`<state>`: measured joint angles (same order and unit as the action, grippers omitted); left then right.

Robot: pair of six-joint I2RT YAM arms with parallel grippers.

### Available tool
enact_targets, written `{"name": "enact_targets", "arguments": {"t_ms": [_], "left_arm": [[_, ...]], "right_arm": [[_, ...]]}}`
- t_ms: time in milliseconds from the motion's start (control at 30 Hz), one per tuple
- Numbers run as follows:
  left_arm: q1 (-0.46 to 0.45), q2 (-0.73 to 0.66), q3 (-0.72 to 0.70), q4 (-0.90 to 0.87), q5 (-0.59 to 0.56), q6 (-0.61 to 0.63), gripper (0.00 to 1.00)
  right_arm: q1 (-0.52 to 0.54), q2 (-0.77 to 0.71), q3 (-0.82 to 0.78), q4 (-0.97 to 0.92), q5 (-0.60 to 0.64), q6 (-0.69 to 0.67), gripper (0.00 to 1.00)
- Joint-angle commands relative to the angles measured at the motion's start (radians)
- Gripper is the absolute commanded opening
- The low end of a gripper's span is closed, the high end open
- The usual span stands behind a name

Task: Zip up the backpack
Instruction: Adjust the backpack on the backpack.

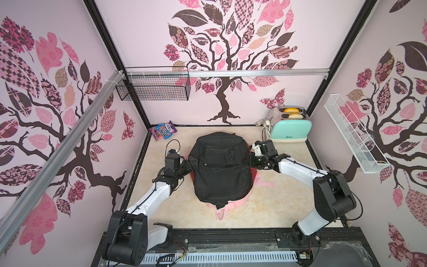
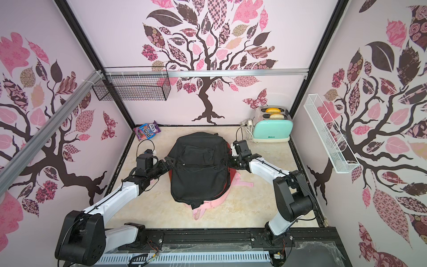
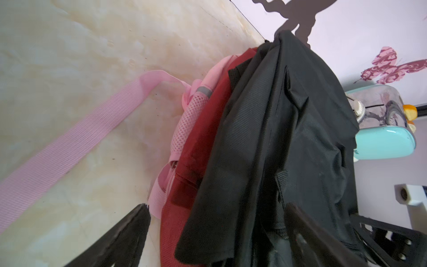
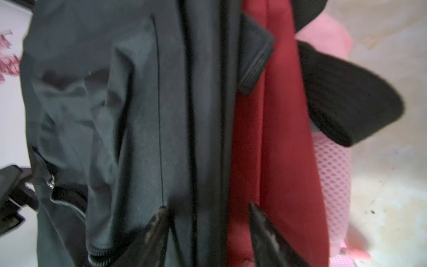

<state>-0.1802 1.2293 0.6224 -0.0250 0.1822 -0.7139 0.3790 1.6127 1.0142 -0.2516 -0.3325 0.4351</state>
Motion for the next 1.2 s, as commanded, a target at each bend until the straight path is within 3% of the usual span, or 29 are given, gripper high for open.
{"name": "enact_targets", "arguments": {"t_ms": [0, 233, 533, 800, 967, 1033, 1167], "left_arm": [[0.002, 0.014, 0.015, 0.055, 0.065, 0.005, 0.93], [-0.007, 0.047, 0.011, 0.106, 0.123, 0.001, 0.90], [-0.073, 0.078, 0.015, 0.164, 0.165, -0.004, 0.86], [-0.087, 0.099, 0.002, 0.217, 0.195, -0.021, 0.45], [-0.087, 0.066, -0.013, 0.222, 0.194, -0.021, 0.31], [-0.088, 0.058, -0.019, 0.228, 0.195, -0.022, 0.20], [-0.088, 0.053, -0.035, 0.251, 0.199, -0.028, 0.00]], "right_arm": [[0.001, 0.015, 0.021, 0.011, -0.017, -0.012, 0.41], [0.000, 0.067, 0.099, -0.025, -0.023, -0.037, 0.22], [0.001, 0.130, 0.203, -0.080, -0.014, -0.082, 0.16], [0.001, 0.140, 0.215, -0.095, 0.012, -0.091, 0.16], [0.001, 0.155, 0.222, -0.106, 0.030, -0.098, 0.16], [0.001, 0.162, 0.225, -0.110, 0.037, -0.099, 0.16], [0.002, 0.154, 0.236, -0.156, 0.099, -0.104, 0.25]]}}
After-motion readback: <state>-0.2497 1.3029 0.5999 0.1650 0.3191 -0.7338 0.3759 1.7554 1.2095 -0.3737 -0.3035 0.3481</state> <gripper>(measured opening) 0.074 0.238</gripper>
